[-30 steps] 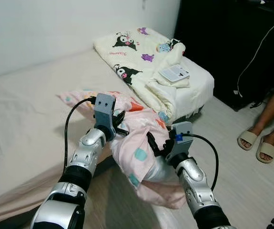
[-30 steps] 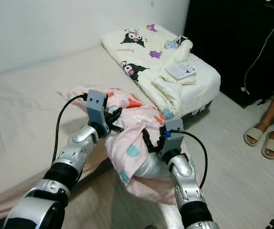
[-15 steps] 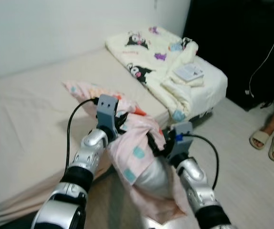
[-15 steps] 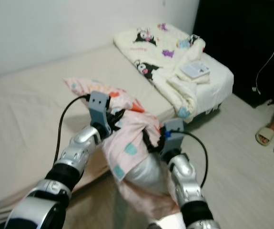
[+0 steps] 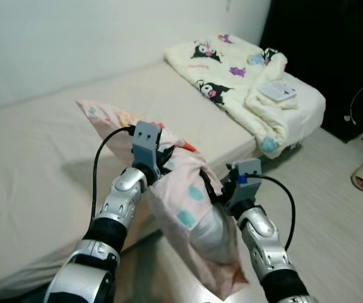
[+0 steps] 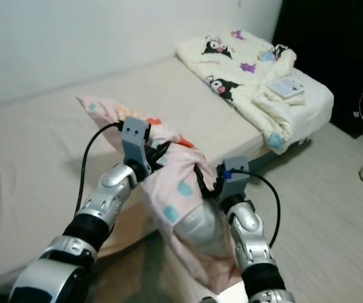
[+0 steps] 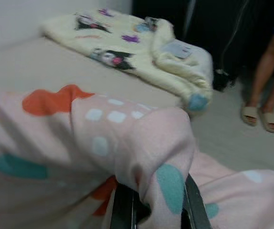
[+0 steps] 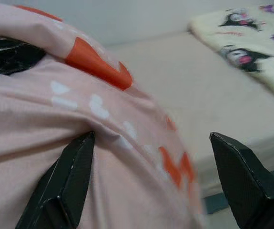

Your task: Clean up the room

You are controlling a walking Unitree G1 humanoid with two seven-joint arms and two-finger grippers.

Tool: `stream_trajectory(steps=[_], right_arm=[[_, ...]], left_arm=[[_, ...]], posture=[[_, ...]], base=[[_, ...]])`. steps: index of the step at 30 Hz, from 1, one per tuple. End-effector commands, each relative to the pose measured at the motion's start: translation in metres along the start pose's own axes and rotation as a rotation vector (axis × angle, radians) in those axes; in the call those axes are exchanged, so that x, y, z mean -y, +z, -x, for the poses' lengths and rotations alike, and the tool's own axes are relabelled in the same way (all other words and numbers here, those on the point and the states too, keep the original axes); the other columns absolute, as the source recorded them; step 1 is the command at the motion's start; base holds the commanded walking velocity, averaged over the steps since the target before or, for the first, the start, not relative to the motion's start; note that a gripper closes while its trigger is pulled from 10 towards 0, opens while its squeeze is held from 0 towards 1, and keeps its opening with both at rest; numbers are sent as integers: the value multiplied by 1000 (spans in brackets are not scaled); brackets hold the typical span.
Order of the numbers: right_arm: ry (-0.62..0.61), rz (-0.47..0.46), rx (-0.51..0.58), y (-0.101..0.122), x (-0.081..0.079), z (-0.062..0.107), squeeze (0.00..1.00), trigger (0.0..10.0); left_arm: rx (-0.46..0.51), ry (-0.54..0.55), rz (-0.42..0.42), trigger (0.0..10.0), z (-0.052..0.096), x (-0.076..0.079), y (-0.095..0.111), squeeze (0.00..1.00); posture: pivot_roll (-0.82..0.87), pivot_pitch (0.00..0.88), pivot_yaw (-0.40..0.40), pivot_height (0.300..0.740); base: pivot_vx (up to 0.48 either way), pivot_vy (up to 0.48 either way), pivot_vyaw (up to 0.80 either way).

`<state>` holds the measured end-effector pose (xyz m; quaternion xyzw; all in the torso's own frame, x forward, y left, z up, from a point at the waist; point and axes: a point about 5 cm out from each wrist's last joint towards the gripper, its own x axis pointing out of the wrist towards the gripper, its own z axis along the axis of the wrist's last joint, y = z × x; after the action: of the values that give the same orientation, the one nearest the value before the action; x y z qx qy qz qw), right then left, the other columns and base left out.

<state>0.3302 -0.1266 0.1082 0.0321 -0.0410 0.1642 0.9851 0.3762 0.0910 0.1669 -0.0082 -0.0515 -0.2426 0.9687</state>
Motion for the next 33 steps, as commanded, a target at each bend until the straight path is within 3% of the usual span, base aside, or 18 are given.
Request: stream_trajectory(steps=[1, 7, 11, 20, 33], right_arm=[[5, 3, -23, -6, -1, 3, 0, 10000], [3, 1, -23, -6, -1, 3, 0, 10000], [3, 0, -23, -6, -1, 2, 0, 10000], [10, -2, -17, -5, -2, 1, 0, 10000], [16, -4, -13, -5, -2, 1, 0, 10000]], left_arm=[[97, -22, -28, 10000, -4, 5, 18, 0], [94, -23, -26, 10000, -3, 6, 17, 0], [79, -15, 0, 10000, -4, 7, 14, 0], [71, -20, 0, 10000, -5, 14, 12, 0], [83, -2, 34, 10000, -5, 14, 13, 0]], posture=[[-161, 118, 14, 740], [-160, 119, 14, 740], [-159, 118, 13, 740], [-159, 116, 13, 740], [-156, 117, 13, 740]], base=[[0, 480, 0], [0, 480, 0], [0, 0, 0], [0, -457, 0], [0, 0, 0]])
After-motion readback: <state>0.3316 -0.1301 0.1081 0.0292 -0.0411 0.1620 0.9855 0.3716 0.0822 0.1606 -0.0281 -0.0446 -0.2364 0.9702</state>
